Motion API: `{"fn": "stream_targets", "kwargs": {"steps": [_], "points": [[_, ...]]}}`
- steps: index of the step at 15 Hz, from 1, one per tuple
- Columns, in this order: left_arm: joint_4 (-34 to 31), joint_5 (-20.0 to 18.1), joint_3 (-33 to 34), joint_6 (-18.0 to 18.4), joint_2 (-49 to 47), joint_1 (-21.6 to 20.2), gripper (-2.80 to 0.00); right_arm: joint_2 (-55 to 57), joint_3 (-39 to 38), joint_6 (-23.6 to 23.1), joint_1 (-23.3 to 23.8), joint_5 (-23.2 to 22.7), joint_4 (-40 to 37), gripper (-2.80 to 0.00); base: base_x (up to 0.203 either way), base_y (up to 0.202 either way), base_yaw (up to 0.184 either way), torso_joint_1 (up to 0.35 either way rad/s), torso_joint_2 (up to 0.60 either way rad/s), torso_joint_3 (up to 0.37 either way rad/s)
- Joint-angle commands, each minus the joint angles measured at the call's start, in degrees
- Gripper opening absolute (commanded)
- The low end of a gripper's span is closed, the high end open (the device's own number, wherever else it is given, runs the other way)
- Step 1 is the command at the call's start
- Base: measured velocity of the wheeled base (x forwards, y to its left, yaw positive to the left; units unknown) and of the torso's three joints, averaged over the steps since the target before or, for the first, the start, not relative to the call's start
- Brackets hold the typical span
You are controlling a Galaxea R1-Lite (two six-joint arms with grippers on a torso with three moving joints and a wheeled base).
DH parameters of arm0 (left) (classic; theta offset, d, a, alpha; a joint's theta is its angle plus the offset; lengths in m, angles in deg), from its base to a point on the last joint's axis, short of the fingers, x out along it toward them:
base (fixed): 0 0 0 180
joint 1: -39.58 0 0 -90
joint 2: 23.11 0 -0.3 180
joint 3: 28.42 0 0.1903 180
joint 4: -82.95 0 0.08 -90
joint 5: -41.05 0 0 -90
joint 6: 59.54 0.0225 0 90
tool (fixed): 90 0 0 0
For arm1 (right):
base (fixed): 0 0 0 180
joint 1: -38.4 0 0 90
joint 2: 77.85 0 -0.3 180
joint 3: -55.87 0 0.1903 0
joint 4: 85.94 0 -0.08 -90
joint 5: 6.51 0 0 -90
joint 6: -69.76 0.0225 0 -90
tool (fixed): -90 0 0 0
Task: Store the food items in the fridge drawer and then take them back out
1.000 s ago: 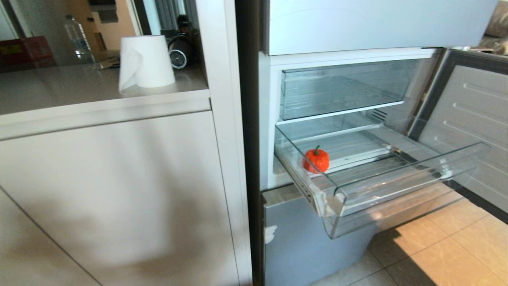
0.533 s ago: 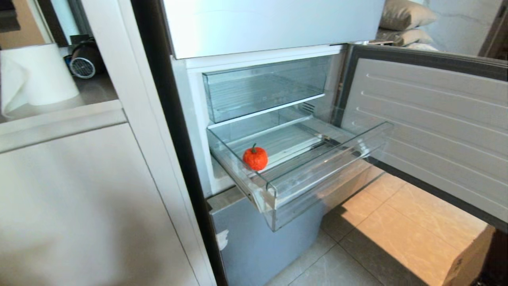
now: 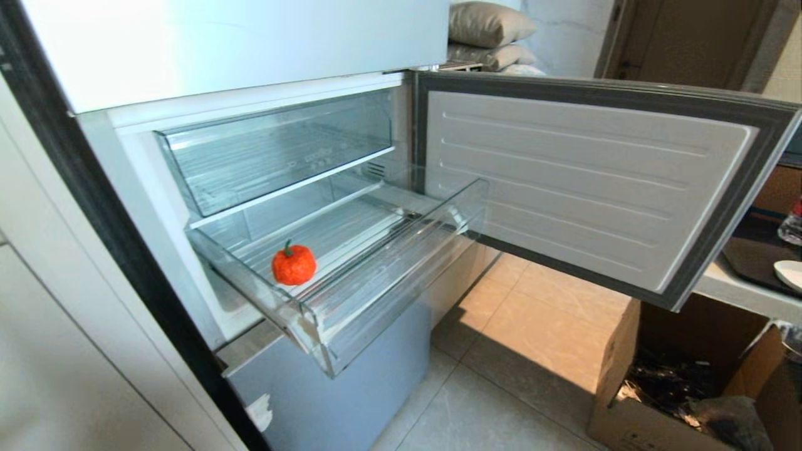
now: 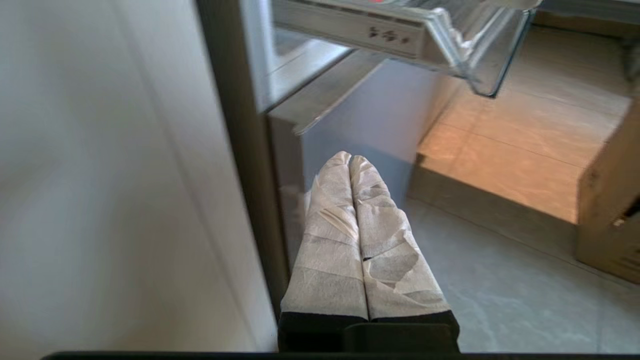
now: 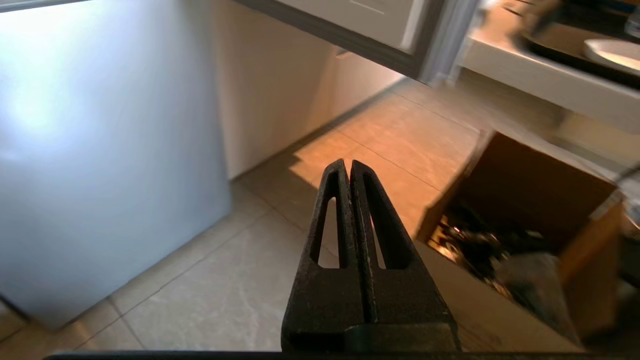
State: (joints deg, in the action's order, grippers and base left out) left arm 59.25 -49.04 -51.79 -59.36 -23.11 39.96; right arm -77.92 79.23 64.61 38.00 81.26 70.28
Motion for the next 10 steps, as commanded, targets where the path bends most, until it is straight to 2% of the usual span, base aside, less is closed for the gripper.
{"fn": "stream_targets", "kwargs": {"steps": [1, 5, 6, 10], "points": [[0.0, 0.0, 0.0, 0.0, 0.0, 0.0, -2.80, 0.1, 0.0, 0.0, 0.0, -0.1, 0.0, -2.80, -0.001, 0.002, -0.123, 0.000, 0.00, 0.000], [0.0, 0.0, 0.0, 0.0, 0.0, 0.0, -2.80, 4.2, 0.2, -0.3, 0.1, 0.0, 0.3, -2.80, 0.000, 0.001, -0.019, -0.002, 0.00, 0.000], [0.0, 0.0, 0.0, 0.0, 0.0, 0.0, -2.80, 8.0, 1.1, 1.3, 0.4, 0.3, 1.1, -2.80, 0.000, 0.000, 0.000, 0.000, 0.00, 0.000], [0.0, 0.0, 0.0, 0.0, 0.0, 0.0, -2.80, 24.5, 8.3, 12.8, 3.1, 1.6, 7.0, -2.80, 0.000, 0.000, 0.000, 0.000, 0.00, 0.000]]}}
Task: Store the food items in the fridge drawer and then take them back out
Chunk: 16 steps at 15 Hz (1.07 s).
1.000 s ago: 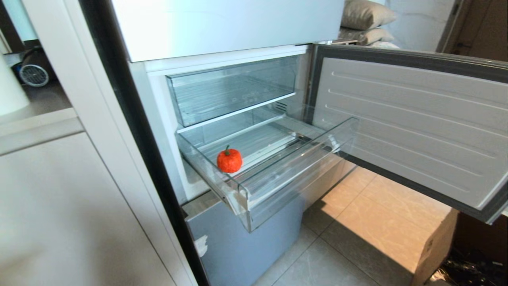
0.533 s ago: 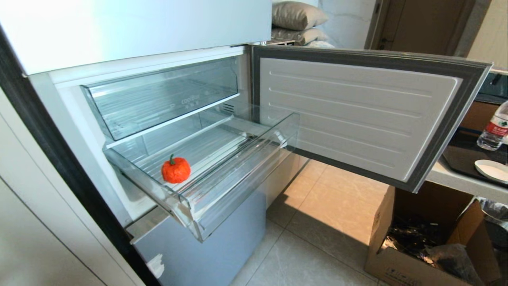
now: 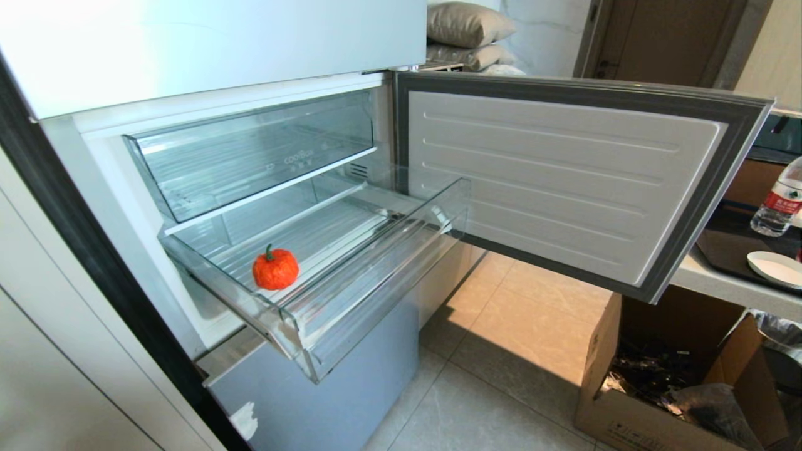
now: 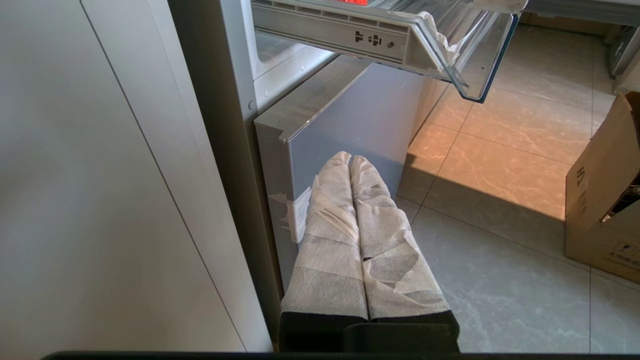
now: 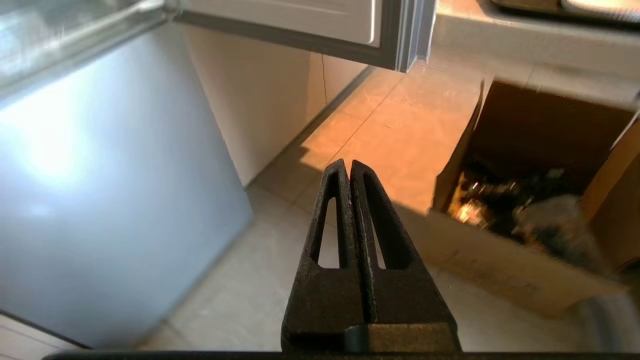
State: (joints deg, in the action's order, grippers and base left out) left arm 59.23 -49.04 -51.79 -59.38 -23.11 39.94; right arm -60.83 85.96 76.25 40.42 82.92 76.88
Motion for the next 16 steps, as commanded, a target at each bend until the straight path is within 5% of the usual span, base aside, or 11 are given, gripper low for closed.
{"fn": "stream_targets", "kwargs": {"steps": [1, 5, 9, 10, 16], "points": [[0.0, 0.0, 0.0, 0.0, 0.0, 0.0, -2.80, 10.3, 3.2, 2.7, 3.6, 0.1, 1.4, -2.80, 0.000, 0.000, 0.000, 0.000, 0.00, 0.000], [0.0, 0.0, 0.0, 0.0, 0.0, 0.0, -2.80, 23.4, 8.9, 4.2, 20.6, 0.2, 3.2, -2.80, 0.000, 0.000, 0.000, 0.000, 0.00, 0.000], [0.0, 0.0, 0.0, 0.0, 0.0, 0.0, -2.80, 40.5, 12.9, 2.7, 31.8, -0.1, 14.6, -2.80, 0.000, 0.000, 0.000, 0.000, 0.00, 0.000], [0.0, 0.0, 0.0, 0.0, 0.0, 0.0, -2.80, 45.1, 13.5, 1.7, 33.5, -0.1, 18.9, 0.00, 0.000, 0.000, 0.000, 0.000, 0.00, 0.000], [0.0, 0.0, 0.0, 0.0, 0.0, 0.0, -2.80, 68.5, 21.7, -0.1, 39.3, 0.1, 34.5, 0.00, 0.000, 0.000, 0.000, 0.000, 0.00, 0.000]]}}
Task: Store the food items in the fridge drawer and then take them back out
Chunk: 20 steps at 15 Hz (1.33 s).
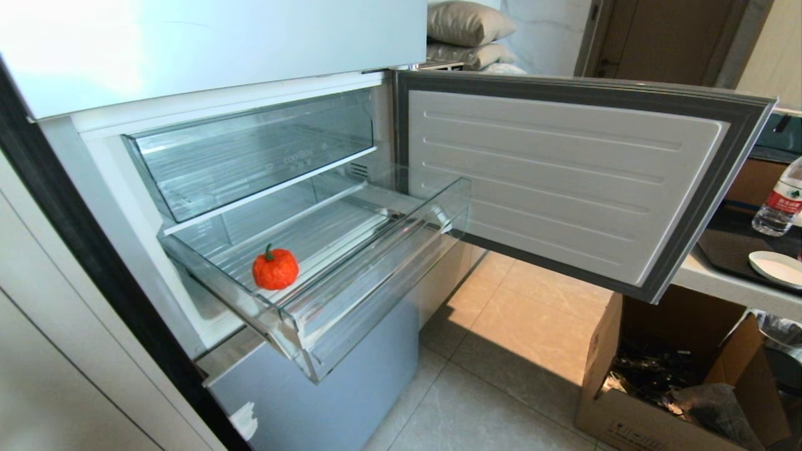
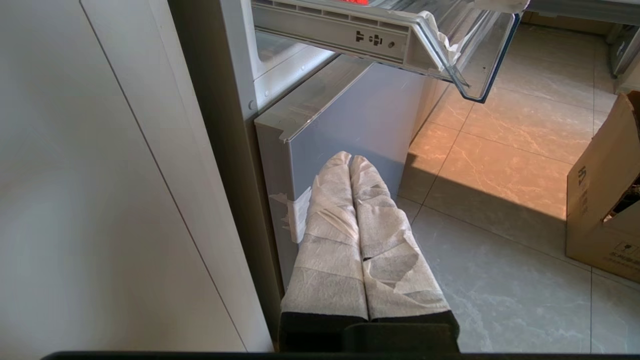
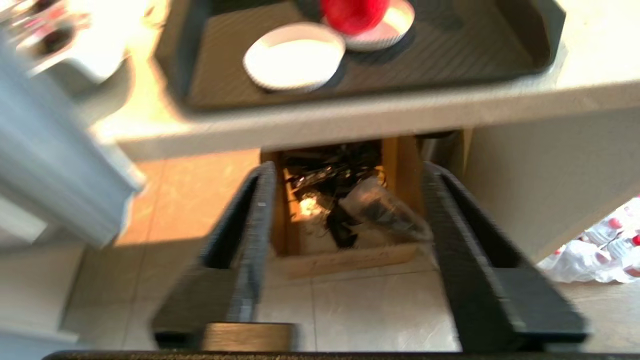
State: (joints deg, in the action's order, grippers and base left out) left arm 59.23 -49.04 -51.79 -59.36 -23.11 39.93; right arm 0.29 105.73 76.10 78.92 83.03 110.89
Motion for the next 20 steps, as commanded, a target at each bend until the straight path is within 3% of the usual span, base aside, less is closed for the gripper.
{"fn": "stream_targets", "kwargs": {"steps": [1, 6, 20], "points": [[0.0, 0.0, 0.0, 0.0, 0.0, 0.0, -2.80, 11.1, 5.4, -0.1, 1.6, -0.1, 1.0, 0.00, 0.000, 0.000, 0.000, 0.000, 0.00, 0.000], [0.0, 0.0, 0.0, 0.0, 0.0, 0.0, -2.80, 28.2, 25.1, -3.8, 3.5, -0.2, 1.9, 0.00, 0.000, 0.000, 0.000, 0.000, 0.00, 0.000], [0.0, 0.0, 0.0, 0.0, 0.0, 0.0, -2.80, 53.8, 57.5, -5.0, 3.2, -0.5, 2.1, 0.00, 0.000, 0.000, 0.000, 0.000, 0.00, 0.000]]}}
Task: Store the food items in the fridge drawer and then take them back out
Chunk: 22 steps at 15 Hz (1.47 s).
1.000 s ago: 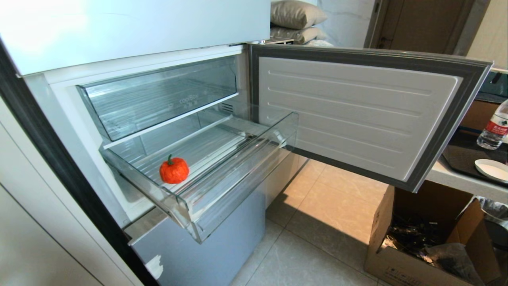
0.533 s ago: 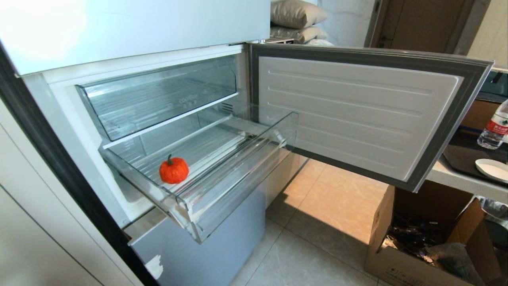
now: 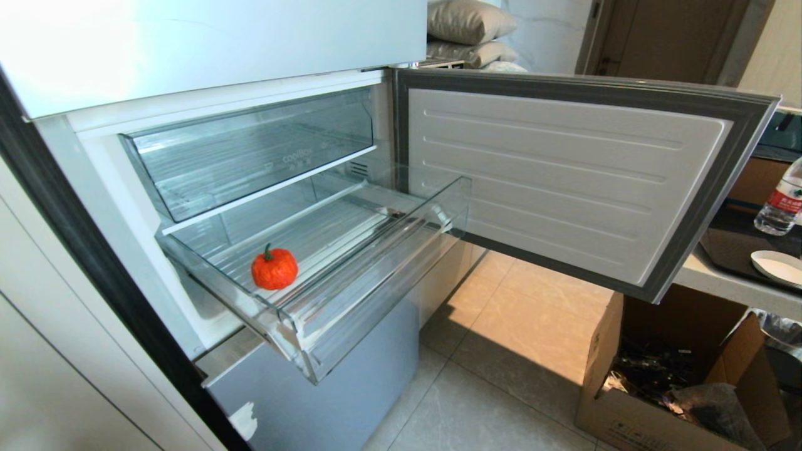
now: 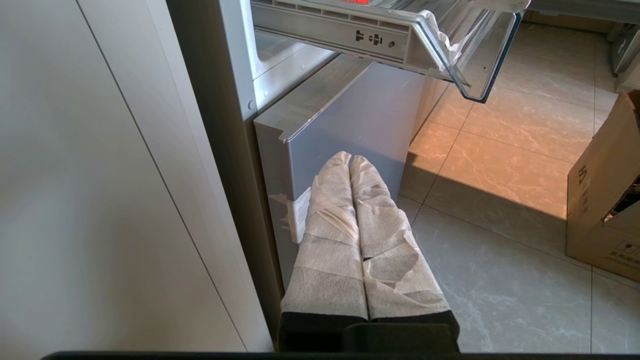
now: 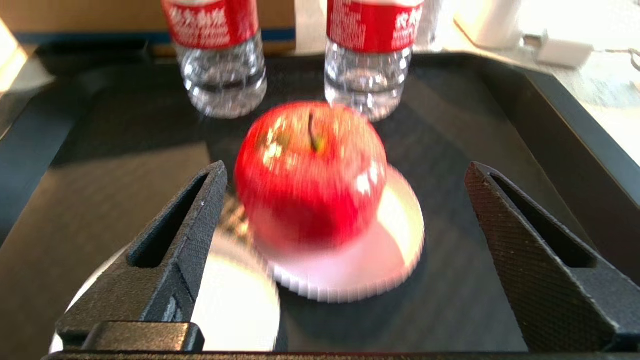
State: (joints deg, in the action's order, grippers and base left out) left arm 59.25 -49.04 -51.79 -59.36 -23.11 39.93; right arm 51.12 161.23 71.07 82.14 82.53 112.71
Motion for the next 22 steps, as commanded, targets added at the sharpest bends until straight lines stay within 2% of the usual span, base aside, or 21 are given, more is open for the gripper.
{"fn": "stream_targets", "kwargs": {"steps": [1, 6, 12, 13, 18, 22], "points": [[0.0, 0.0, 0.0, 0.0, 0.0, 0.0, -2.80, 4.2, 4.0, 0.2, -0.2, 0.0, 0.3, 0.00, 0.000, 0.000, 0.000, 0.000, 0.00, 0.000], [0.0, 0.0, 0.0, 0.0, 0.0, 0.0, -2.80, 9.3, 10.0, 0.1, -1.2, 0.0, 0.2, 0.00, 0.000, 0.000, 0.000, 0.000, 0.00, 0.000], [0.0, 0.0, 0.0, 0.0, 0.0, 0.0, -2.80, 10.4, 10.8, 0.4, -1.8, 0.0, 0.2, 0.00, 0.000, 0.000, 0.000, 0.000, 0.00, 0.000], [0.0, 0.0, 0.0, 0.0, 0.0, 0.0, -2.80, 10.4, 10.9, 0.3, -1.9, 0.0, 0.2, -2.80, 0.000, 0.000, 0.000, 0.000, 0.00, 0.000], [0.0, 0.0, 0.0, 0.0, 0.0, 0.0, -2.80, 9.9, 10.5, 0.6, -2.6, 0.3, 0.1, -2.80, 0.000, 0.000, 0.000, 0.000, 0.00, 0.000], [0.0, 0.0, 0.0, 0.0, 0.0, 0.0, -2.80, 1.9, 6.2, 0.8, -2.1, 0.7, 0.2, -2.80, 0.000, 0.000, 0.000, 0.000, 0.00, 0.000]]}}
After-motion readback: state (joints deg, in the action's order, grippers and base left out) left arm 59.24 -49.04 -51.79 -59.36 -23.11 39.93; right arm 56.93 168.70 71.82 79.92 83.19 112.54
